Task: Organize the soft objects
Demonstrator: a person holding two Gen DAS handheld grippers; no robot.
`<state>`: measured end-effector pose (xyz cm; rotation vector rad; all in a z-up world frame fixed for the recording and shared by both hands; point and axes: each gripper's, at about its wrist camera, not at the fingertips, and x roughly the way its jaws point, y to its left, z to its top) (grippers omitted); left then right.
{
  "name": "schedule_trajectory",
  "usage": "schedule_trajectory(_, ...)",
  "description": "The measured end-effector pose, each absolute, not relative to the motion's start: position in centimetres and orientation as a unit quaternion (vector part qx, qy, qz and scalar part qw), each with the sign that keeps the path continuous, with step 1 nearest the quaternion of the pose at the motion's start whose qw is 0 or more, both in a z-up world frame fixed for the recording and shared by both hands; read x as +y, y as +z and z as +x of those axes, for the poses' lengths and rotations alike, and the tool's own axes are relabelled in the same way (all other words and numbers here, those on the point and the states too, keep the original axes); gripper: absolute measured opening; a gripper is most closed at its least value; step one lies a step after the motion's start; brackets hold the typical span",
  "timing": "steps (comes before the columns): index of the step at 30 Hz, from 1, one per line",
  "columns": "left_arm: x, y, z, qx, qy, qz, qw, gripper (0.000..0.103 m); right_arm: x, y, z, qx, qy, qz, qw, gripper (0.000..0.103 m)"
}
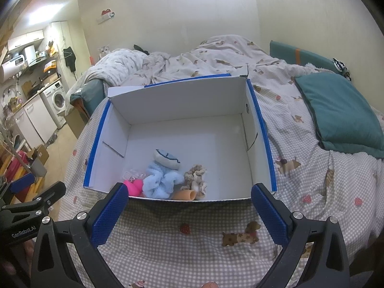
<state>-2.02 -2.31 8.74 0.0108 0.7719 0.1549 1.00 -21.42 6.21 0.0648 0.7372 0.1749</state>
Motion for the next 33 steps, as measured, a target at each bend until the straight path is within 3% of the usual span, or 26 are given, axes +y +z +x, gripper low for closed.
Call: schedule_trajectory(33, -2.43, 8.18, -1.71, 0.38, 0.071, 0.004, 0.922, 0.102, -21.37, 6.54, 0.68, 0.351, 0.083, 0.035, 0.932, 0.103)
